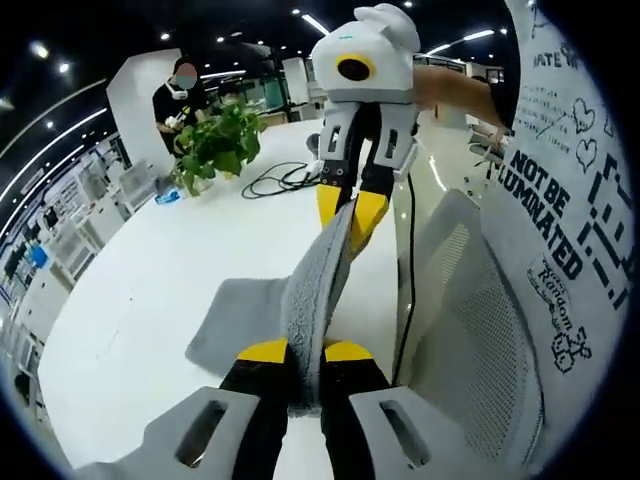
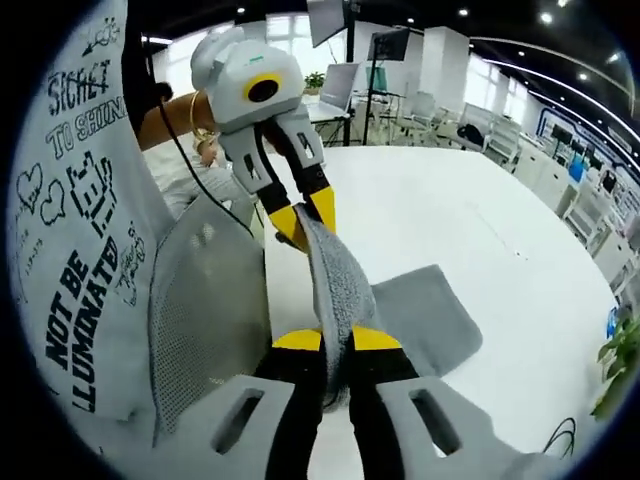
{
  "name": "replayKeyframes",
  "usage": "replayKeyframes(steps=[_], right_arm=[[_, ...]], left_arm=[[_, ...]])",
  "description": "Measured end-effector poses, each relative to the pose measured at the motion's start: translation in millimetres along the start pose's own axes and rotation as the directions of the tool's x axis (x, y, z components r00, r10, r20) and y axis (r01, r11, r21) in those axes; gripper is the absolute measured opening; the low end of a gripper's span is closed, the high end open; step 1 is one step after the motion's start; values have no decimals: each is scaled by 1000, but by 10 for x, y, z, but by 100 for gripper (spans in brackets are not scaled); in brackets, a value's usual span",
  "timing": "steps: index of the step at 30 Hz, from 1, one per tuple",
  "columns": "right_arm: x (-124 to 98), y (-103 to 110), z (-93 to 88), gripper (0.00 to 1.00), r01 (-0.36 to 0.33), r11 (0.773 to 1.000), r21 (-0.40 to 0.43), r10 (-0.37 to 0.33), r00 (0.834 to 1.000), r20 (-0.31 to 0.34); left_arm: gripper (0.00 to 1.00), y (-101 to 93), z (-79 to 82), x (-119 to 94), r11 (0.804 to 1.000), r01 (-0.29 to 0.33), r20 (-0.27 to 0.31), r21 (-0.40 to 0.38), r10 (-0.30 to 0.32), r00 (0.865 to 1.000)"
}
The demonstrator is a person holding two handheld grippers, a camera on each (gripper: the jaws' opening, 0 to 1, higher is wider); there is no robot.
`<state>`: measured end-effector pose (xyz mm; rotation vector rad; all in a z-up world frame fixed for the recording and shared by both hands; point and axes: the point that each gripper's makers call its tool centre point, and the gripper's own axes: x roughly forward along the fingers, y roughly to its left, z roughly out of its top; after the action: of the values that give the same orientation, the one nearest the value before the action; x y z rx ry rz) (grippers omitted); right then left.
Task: Fold the towel on the table until its edges align and the towel forms a compact rectangular stack.
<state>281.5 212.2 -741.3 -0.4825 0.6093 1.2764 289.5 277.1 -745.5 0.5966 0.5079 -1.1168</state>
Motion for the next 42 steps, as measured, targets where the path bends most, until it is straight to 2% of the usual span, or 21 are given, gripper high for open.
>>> replayKeyframes(steps=[11, 17, 25, 28, 36, 42], right_arm=[[125, -479, 55, 6, 16, 999, 40, -16, 1000, -14], [249, -759, -7, 6, 17, 997, 71, -15, 1000, -27], [453, -1023, -206, 6, -1, 994, 112, 10, 997, -81], [539, -1137, -281, 7, 1, 989, 147, 13, 996, -89], [822, -1289, -508, 7, -42, 977, 208, 72, 988, -136], [957, -1419, -644, 8, -38, 966, 256, 77, 987, -142]], left_arm=[[10, 498, 19, 244, 999, -14, 7, 35, 14, 1000], [10, 722, -39, 436, 1000, 7, -16, 28, -7, 1000], [11, 927, -229, 746, 998, 53, -22, -46, -54, 998], [10, 976, -329, 870, 991, 59, -27, -123, -63, 998], [10, 1052, -608, 1140, 980, 93, -79, -175, -108, 991], [11, 1120, -741, 1314, 973, 98, -102, -207, -121, 987]])
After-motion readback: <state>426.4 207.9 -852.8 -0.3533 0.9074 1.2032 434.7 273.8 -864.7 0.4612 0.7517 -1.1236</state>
